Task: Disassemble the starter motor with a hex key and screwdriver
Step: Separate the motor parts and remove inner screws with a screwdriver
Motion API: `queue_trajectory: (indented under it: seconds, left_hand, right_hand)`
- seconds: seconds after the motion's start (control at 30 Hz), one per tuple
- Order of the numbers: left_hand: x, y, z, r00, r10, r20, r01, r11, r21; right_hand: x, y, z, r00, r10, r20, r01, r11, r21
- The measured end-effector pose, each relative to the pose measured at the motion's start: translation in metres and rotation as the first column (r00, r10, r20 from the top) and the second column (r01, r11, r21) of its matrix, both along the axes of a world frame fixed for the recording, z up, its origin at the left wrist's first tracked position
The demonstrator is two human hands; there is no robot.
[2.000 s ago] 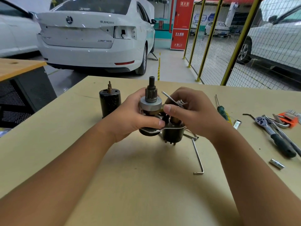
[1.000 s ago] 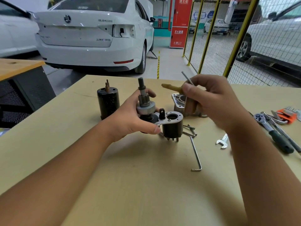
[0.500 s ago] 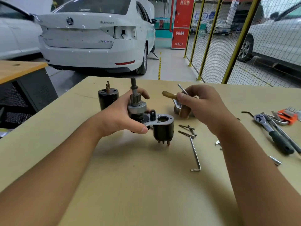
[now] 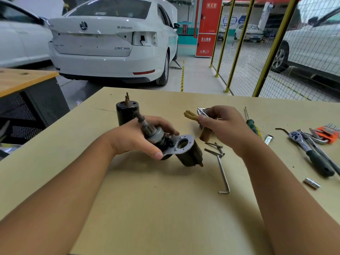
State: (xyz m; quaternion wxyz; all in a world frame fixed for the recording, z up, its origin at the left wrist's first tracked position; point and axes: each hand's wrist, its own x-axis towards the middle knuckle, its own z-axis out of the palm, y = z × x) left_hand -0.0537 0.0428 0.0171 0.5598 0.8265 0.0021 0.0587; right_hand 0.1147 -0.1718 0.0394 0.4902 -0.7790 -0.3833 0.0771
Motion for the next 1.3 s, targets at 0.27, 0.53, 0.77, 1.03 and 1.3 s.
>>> queue_trajectory:
  seconds: [0.27, 0.53, 0.77, 1.03, 1.3]
  left_hand:
    - [-0.001, 0.012, -0.012, 0.999, -0.006, 0.048, 0.02, 0.951, -0.308]
    - [-0.004, 0.023, -0.009, 0.979, 0.07, 0.192, 0.035, 0.868, -0.496]
    - [-0.011, 0.03, 0.001, 0.987, 0.097, 0.126, -0.033, 0.9, -0.434]
    - [-0.003, 0.009, 0.013, 0.914, 0.318, 0.253, -0.344, 0.937, 0.066]
    - [0.012, -0.035, 0.012, 0.951, 0.229, 0.206, -0.301, 0.836, 0.46]
  right_hand:
    - [0.001, 0.001, 0.0, 1.0, -0.013, -0.019, 0.013, 1.0, 0.019]
    - [0.003, 0.003, -0.004, 0.999, -0.034, -0.002, 0.034, 0.999, 0.025]
    - [0.001, 0.007, -0.006, 1.0, -0.028, -0.009, 0.029, 0.999, 0.043]
    - [-0.018, 0.014, -0.008, 0.998, 0.031, -0.051, -0.02, 0.98, 0.2]
    - [-0.046, 0.032, -0.018, 0.871, 0.301, -0.389, -0.046, 0.837, 0.545]
